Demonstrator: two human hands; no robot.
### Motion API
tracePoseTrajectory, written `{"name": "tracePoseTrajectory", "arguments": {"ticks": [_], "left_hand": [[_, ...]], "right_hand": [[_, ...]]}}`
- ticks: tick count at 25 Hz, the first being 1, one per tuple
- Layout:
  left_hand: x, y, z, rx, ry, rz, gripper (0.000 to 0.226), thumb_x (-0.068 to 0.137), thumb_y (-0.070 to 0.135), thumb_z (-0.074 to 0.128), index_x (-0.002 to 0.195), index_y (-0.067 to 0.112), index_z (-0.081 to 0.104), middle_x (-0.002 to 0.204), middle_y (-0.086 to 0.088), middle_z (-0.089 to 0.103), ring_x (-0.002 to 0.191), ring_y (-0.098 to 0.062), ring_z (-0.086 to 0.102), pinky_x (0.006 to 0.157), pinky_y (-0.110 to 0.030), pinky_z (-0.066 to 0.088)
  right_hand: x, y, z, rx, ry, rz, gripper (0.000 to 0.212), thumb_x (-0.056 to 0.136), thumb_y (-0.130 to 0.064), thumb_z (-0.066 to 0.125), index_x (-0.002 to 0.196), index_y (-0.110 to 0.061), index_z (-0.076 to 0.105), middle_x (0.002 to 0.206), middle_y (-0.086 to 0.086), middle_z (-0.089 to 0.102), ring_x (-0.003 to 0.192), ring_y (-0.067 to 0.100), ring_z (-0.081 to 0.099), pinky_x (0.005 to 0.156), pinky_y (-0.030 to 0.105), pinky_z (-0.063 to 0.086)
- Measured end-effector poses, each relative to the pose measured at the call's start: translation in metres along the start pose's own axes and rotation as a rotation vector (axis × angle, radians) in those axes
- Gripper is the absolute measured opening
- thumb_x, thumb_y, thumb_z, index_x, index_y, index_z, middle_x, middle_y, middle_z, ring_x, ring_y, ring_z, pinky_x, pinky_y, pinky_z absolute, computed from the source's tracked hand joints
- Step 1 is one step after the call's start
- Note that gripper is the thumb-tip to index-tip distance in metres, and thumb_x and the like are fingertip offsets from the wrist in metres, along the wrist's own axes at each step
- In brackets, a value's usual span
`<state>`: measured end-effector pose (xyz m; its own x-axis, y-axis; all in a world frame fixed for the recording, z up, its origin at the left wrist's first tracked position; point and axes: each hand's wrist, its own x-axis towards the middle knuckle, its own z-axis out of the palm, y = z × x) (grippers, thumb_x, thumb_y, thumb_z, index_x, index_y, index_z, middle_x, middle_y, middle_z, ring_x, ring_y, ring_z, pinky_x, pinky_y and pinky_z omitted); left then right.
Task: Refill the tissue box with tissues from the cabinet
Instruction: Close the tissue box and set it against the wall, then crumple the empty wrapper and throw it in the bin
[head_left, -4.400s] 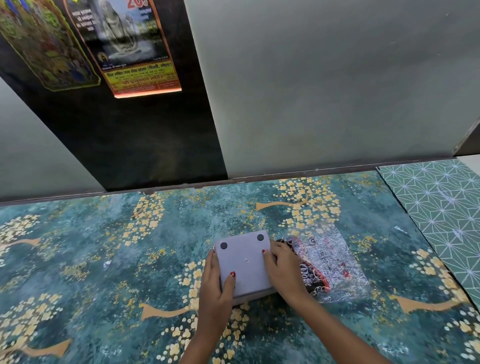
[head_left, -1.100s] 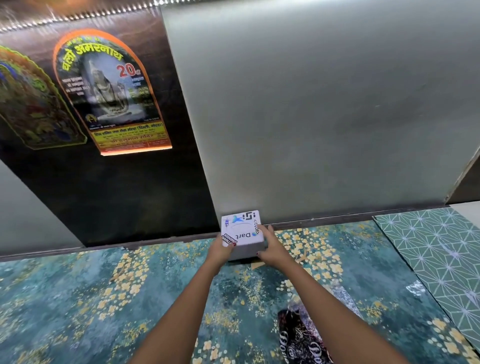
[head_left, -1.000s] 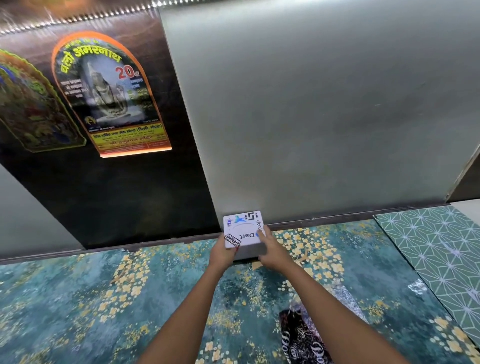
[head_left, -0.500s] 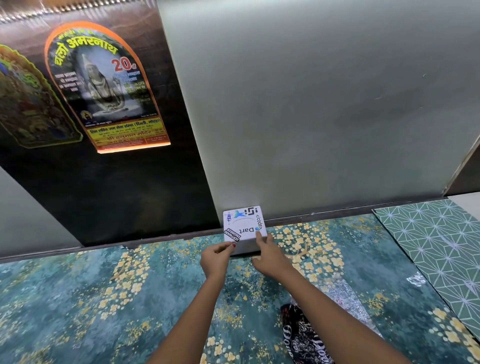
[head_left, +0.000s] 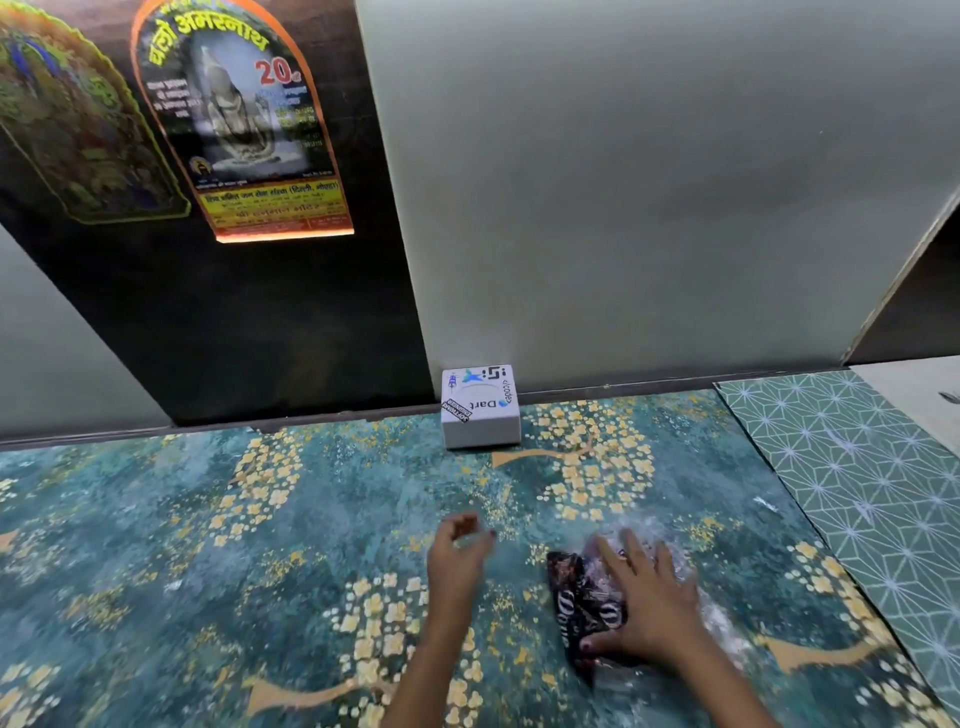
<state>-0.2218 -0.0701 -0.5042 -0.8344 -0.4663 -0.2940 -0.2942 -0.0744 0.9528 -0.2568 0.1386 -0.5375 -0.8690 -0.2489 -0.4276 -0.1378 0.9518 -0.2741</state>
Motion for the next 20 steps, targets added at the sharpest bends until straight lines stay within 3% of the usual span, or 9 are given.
{"name": "tracePoseTrajectory", "arguments": {"ticks": [2,4,5,8,12,13,15,17,20], "left_hand": [[-0.033,-0.014,0.011,0.235,-0.307,0.172,0.062,0.072,0.016,0.07,0.124,0.032,0.042,0.127,0.003,0.043,0.102,-0.008,0.049,0.076,-0.018,0.047],[-0.056,-0.024,0.022,0.528,-0.576,0.305,0.088,0.068,0.019,0.071,0.136,0.044,0.02,0.134,0.016,0.022,0.121,-0.004,0.035,0.096,-0.009,0.034],[-0.064,-0.028,0.025,0.617,-0.636,0.358,0.09,0.069,0.017,0.07,0.135,0.047,0.017,0.135,0.016,0.018,0.126,0.0,0.028,0.101,-0.003,0.023],[-0.08,-0.034,0.034,0.569,-0.592,0.525,0.065,0.069,0.007,0.067,0.124,0.036,0.047,0.123,0.009,0.043,0.11,0.023,0.035,0.094,0.004,0.024],[-0.109,-0.009,0.038,0.199,-0.304,0.402,0.032,0.067,-0.004,0.062,0.083,0.023,0.07,0.09,-0.008,0.066,0.079,-0.007,0.065,0.066,-0.02,0.055],[-0.117,-0.002,0.039,0.088,-0.235,0.301,0.035,0.072,-0.007,0.059,0.08,0.024,0.07,0.088,-0.013,0.069,0.07,-0.014,0.066,0.058,-0.025,0.056],[-0.136,0.007,0.041,-0.126,-0.142,0.103,0.035,0.08,-0.008,0.054,0.085,0.023,0.07,0.083,-0.013,0.072,0.063,-0.02,0.063,0.055,-0.029,0.052],[-0.165,0.008,0.04,-0.203,-0.195,0.004,0.026,0.083,-0.005,0.053,0.091,0.015,0.069,0.065,-0.004,0.071,0.053,-0.017,0.058,0.05,-0.025,0.045],[-0.216,-0.001,0.03,-0.188,-0.328,-0.097,0.011,0.081,0.002,0.059,0.076,0.009,0.066,0.039,0.005,0.056,0.032,-0.006,0.048,0.035,-0.015,0.032]], "right_hand": [[-0.023,-0.001,0.009,0.015,0.21,-0.073,0.1,0.072,-0.048,0.066,0.143,-0.035,-0.004,0.155,0.0,0.014,0.14,0.028,0.017,0.113,0.045,0.02],[-0.041,-0.003,0.006,0.189,0.315,-0.12,0.081,0.079,-0.02,0.061,0.143,-0.031,0.013,0.126,0.004,0.052,0.111,0.022,0.049,0.089,0.026,0.043],[-0.049,-0.006,0.005,0.345,0.288,-0.113,0.07,0.077,-0.008,0.058,0.138,-0.028,0.03,0.102,0.001,0.059,0.092,0.017,0.055,0.073,0.016,0.044],[-0.074,-0.007,0.007,0.695,0.356,-0.036,0.041,0.069,0.014,0.05,0.091,-0.015,0.07,0.077,0.004,0.066,0.079,0.024,0.062,0.057,0.007,0.042],[-0.116,-0.015,-0.012,1.376,0.366,-0.049,0.029,0.075,0.011,0.058,0.084,-0.016,0.062,0.084,0.012,0.064,0.071,0.02,0.064,0.052,0.013,0.049],[-0.128,-0.018,-0.013,1.42,0.354,-0.114,0.025,0.075,0.001,0.063,0.088,-0.019,0.059,0.091,0.011,0.061,0.075,0.018,0.063,0.056,0.016,0.05],[-0.156,-0.022,-0.015,1.142,0.372,-0.258,0.035,0.066,-0.031,0.067,0.099,-0.036,0.056,0.113,-0.007,0.054,0.102,0.005,0.053,0.078,0.014,0.043],[-0.177,-0.024,-0.01,0.958,0.472,-0.374,0.04,0.065,-0.052,0.055,0.105,-0.047,0.05,0.126,-0.028,0.043,0.118,-0.015,0.034,0.094,0.009,0.031],[-0.204,-0.025,0.001,1.151,0.425,-0.488,0.035,0.077,-0.022,0.058,0.108,-0.038,0.055,0.116,-0.024,0.059,0.106,-0.006,0.056,0.088,0.01,0.044]]}}
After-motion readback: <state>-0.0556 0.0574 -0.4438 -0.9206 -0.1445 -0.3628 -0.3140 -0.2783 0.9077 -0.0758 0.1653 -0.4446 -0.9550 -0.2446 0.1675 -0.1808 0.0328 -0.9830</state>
